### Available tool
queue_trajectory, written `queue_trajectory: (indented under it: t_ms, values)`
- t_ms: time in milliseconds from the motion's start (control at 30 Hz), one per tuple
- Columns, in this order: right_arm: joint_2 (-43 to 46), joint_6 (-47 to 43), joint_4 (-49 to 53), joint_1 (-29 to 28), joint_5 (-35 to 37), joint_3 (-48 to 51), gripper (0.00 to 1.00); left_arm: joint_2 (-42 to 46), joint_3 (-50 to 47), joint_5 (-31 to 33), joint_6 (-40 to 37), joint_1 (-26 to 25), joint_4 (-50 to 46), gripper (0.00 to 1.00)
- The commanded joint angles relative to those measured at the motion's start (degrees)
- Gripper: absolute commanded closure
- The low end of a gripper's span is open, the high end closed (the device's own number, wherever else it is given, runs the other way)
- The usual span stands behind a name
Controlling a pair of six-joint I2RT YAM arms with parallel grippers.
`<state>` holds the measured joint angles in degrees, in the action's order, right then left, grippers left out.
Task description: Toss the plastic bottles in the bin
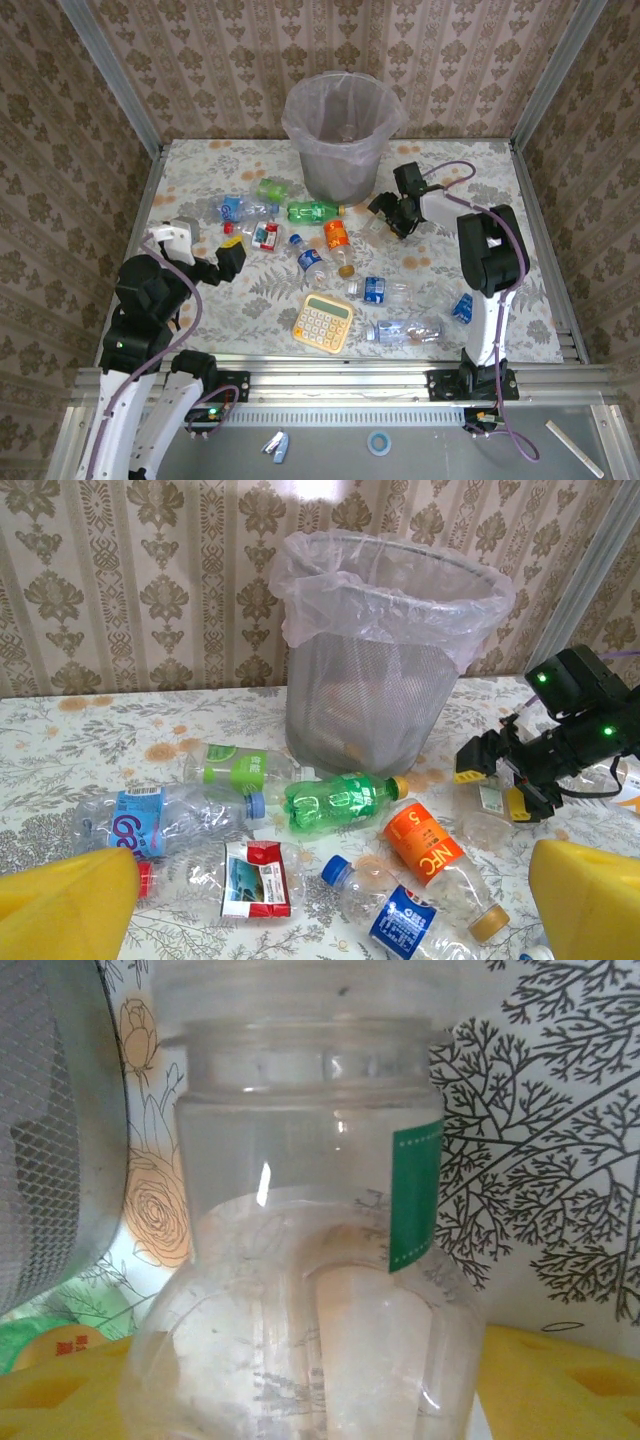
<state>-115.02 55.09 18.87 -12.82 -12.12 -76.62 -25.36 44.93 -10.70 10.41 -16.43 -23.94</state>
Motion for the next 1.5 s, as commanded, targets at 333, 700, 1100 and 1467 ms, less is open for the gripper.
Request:
queue_trajectory:
  t_ms: [333, 700, 1100, 1467]
  values:
    - [14.78, -9.26, 5.60, 0.25, 9.26, 10.30, 0.34, 0.78, -1.07, -1.85, 0.17, 2.23, 2.57, 0.00]
    - [36.44, -18.49, 4.63, 0.29, 13.02, 13.69, 0.39, 0.36, -1.53, -2.96, 0.66, 3.76, 3.29, 0.00]
    - [52.84, -28.92, -1.19, -1.14, 9.69, 6.06, 0.43, -0.67, -2.06, -5.32, 1.84, 6.71, 4.95, 0.00]
    - [62.12, -32.30, -19.05, -1.71, 10.34, 3.27, 0.45, -0.81, -2.48, -6.35, 2.15, 8.17, 5.49, 0.00]
